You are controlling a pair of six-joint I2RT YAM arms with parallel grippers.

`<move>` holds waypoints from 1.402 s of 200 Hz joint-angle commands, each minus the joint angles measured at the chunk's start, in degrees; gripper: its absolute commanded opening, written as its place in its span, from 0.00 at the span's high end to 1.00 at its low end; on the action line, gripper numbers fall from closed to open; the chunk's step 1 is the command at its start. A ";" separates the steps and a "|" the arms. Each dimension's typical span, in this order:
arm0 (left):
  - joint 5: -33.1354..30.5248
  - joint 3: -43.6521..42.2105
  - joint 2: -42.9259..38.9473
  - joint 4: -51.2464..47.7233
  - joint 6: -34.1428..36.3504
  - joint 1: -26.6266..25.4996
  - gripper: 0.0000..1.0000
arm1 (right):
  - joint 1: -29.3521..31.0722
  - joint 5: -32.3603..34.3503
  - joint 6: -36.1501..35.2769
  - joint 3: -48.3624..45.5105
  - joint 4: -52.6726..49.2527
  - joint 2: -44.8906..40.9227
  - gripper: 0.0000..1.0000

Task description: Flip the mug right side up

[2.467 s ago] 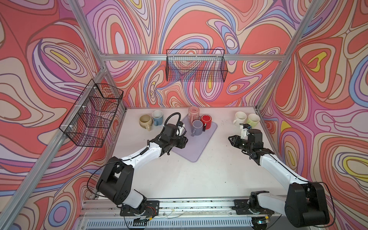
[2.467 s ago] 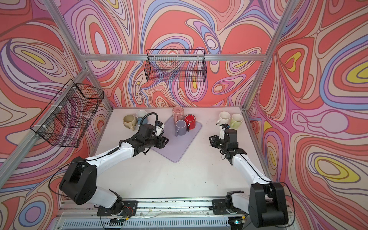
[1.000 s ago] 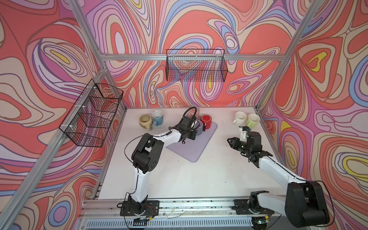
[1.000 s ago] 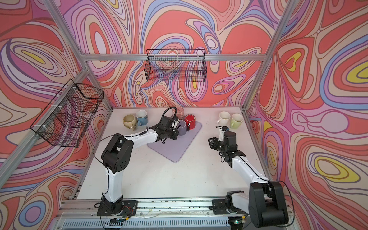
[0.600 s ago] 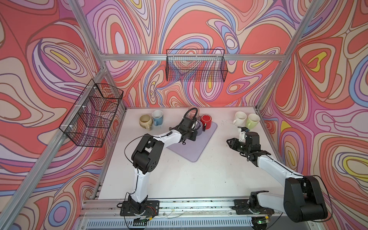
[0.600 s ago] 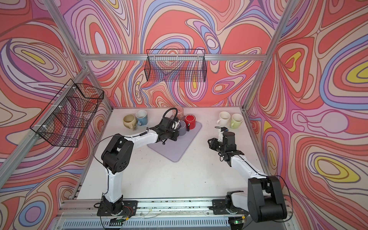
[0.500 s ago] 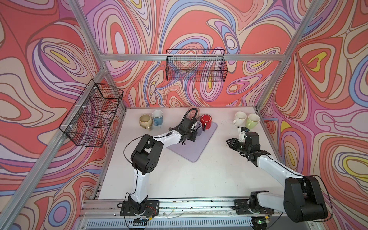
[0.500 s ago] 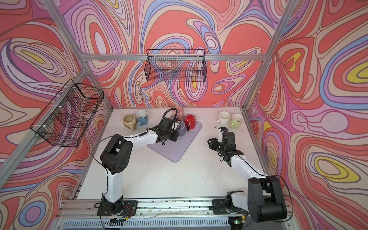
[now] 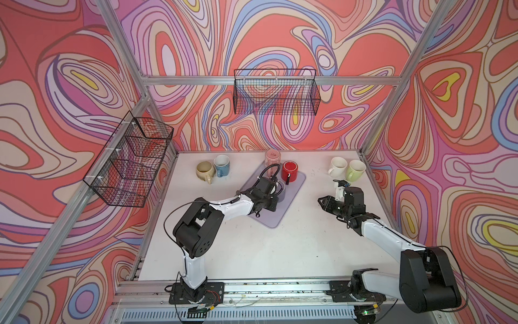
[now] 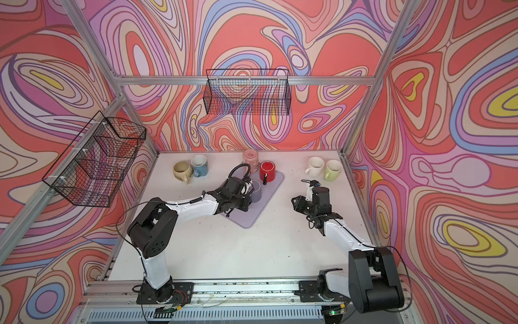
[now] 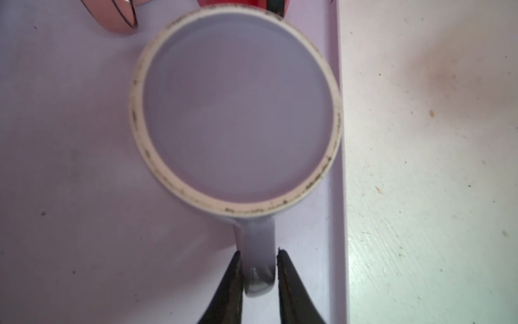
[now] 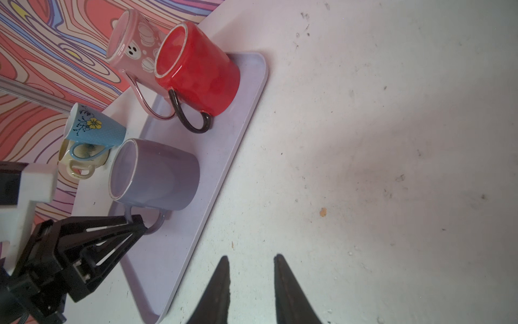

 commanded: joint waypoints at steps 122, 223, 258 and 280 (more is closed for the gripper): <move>1.19 -6.39 -28.85 -8.44 2.56 10.67 0.49 | 20.21 17.88 0.21 11.29 -8.45 5.22 0.59; 7.27 -9.08 -42.67 -19.62 8.61 24.33 0.49 | 38.85 35.39 13.77 30.61 -14.46 26.07 0.37; 10.00 -9.35 -43.05 -18.83 7.54 25.62 0.49 | 38.84 36.52 15.23 35.02 -16.75 31.50 0.40; 11.17 -10.07 -43.67 -17.78 6.55 26.22 0.49 | 38.90 36.28 16.28 36.57 -16.96 34.38 0.42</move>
